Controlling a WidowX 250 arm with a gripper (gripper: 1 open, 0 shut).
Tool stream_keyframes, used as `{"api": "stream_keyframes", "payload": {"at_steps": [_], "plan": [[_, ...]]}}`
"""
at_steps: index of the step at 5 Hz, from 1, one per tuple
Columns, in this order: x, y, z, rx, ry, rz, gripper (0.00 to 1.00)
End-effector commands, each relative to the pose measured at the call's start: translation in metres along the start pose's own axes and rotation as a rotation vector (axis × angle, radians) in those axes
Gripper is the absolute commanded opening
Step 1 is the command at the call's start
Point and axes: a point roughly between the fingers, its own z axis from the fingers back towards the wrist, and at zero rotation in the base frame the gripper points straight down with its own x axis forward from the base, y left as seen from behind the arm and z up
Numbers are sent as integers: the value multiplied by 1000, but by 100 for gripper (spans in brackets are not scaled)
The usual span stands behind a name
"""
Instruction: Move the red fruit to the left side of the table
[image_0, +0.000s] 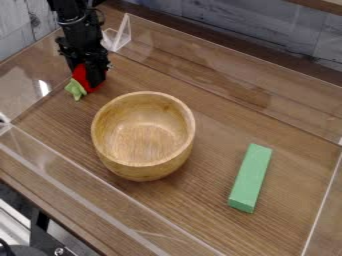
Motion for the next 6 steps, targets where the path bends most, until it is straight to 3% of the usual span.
{"api": "stream_keyframes", "payload": {"at_steps": [1,2,4,6], "plan": [[3,-1,9,9,-12,27,100],[1,0,10,1,-4,66,100],[11,-17,-2,-16,7,-59,100],[9,-5,29,-47,12,-113,100]]}}
